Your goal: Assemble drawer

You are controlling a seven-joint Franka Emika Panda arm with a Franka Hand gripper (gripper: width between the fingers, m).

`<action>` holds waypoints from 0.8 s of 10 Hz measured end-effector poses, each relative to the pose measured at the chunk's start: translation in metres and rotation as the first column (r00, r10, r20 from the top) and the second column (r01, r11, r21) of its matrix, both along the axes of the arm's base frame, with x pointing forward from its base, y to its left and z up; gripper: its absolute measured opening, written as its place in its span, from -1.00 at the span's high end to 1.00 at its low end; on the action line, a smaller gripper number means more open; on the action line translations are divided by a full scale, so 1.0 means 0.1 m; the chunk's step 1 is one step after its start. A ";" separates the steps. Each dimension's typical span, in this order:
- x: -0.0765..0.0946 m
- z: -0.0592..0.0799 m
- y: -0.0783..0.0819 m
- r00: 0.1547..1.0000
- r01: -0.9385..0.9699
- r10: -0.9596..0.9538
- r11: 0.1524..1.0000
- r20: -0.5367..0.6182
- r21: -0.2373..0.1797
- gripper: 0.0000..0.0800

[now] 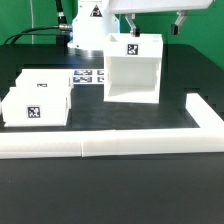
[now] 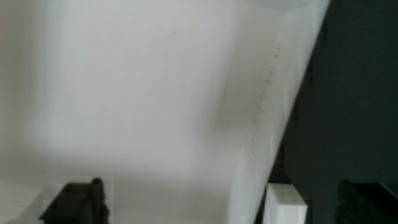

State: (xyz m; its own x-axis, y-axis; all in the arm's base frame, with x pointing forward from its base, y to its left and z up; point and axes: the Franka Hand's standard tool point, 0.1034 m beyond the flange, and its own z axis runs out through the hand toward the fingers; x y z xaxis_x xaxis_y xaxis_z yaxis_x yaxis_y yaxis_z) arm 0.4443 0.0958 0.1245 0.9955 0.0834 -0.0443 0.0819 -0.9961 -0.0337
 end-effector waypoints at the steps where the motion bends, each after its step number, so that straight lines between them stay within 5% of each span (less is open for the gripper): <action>1: -0.05 -0.05 0.02 0.999 0.025 -0.025 1.000 0.020 0.006 -0.62; 5: -0.28 -0.23 0.12 0.996 0.082 -0.082 0.997 0.018 0.010 -0.62; 6: -0.28 -0.24 0.12 0.997 0.081 -0.081 0.997 0.017 0.010 -0.55; 7: -0.28 -0.24 0.12 0.997 0.080 -0.081 0.997 0.018 0.010 -0.13; 8: -0.28 -0.24 0.12 0.997 0.080 -0.081 0.997 0.018 0.010 -0.13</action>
Offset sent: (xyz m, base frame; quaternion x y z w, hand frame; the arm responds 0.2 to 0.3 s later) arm -0.0225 0.0137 -0.0153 0.0184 0.0096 0.0669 0.9975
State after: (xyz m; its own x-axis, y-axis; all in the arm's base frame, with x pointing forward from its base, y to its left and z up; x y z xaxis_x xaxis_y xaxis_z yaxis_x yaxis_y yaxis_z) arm 0.4165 0.1076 0.1007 0.9997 0.0033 -0.0258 0.0022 -0.9991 -0.0425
